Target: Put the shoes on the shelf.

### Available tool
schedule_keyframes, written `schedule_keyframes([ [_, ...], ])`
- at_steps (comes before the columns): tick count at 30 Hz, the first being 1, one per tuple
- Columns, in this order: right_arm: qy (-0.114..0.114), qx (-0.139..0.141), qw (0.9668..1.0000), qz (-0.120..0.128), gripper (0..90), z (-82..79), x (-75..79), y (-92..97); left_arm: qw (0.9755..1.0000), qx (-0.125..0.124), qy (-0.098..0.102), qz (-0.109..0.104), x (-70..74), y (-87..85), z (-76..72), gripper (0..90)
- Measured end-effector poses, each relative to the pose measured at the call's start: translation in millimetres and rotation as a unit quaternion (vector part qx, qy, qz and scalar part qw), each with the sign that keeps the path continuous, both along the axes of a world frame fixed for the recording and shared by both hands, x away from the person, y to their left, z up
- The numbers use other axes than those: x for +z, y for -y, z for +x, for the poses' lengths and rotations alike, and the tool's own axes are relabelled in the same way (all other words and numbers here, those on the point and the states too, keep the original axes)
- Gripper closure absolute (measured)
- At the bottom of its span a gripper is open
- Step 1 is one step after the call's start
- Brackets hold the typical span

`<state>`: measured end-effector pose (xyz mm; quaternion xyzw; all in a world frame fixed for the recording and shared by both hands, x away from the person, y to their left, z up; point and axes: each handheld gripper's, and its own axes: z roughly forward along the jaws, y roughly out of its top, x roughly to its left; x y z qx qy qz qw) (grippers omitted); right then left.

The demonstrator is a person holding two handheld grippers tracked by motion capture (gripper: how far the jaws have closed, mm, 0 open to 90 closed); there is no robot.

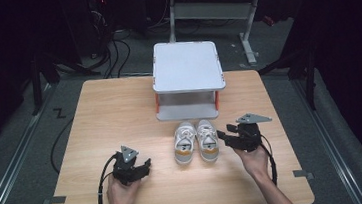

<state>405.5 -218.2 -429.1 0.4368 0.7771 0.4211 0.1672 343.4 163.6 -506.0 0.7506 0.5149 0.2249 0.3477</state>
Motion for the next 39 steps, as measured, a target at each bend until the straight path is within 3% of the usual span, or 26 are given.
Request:
schedule_keyframes([
  [6, 0.007, -0.016, 0.9998, -0.002, 48.8, -2.7, -9.4, 24.1, 1.0000, 0.001, 0.001, 0.002, 0.0, 0.5, -0.1, 33.6],
  [12, -0.004, -0.049, 0.9988, -0.007, 47.8, -3.9, -29.6, 51.2, 1.0000, -0.006, -0.003, -0.006, 0.0, -0.2, 0.3, 29.4],
  [15, -0.010, -0.065, 0.9978, -0.011, 47.3, -5.3, -39.6, 62.9, 0.9999, -0.001, -0.001, 0.012, -0.3, 5.7, -1.2, 27.7],
  [17, -0.016, -0.071, 0.9973, -0.014, 47.1, -6.8, -46.3, 69.0, 0.9999, 0.003, -0.003, 0.013, -0.2, 7.5, -1.6, 25.1],
  [21, -0.020, -0.078, 0.9962, -0.032, 46.7, -11.4, -57.8, 76.2, 0.9999, 0.002, -0.003, 0.010, -0.3, 7.2, -1.3, 24.9],
  [27, -0.021, -0.101, 0.9938, -0.041, 45.4, -14.2, -69.5, 86.6, 1.0000, 0.004, -0.006, 0.006, -0.3, 7.2, -0.1, 22.9],
  [32, -0.019, -0.112, 0.9916, -0.062, 44.0, -13.7, -71.0, 90.1, 0.9997, 0.002, -0.013, 0.020, 2.0, 9.7, 2.2, 22.7],
  [34, -0.022, -0.112, 0.9912, -0.067, 43.1, -12.5, -71.3, 90.6, 0.9992, 0.003, -0.016, 0.036, 5.7, 12.4, 2.6, 22.7],
  [35, -0.022, -0.112, 0.9910, -0.070, 42.6, -12.3, -71.4, 89.8, 0.9993, 0.001, -0.017, 0.034, 8.1, 13.6, 2.8, 22.8],
  [37, -0.017, -0.109, 0.9903, -0.084, 42.0, -11.9, -71.5, 87.7, 0.9997, -0.005, -0.020, 0.011, 14.6, 15.8, 3.2, 24.8],
  [39, -0.018, -0.109, 0.9905, -0.082, 41.3, -10.9, -71.6, 88.3, 0.9997, -0.017, -0.018, -0.004, 22.9, 19.3, 2.5, 29.1],
])
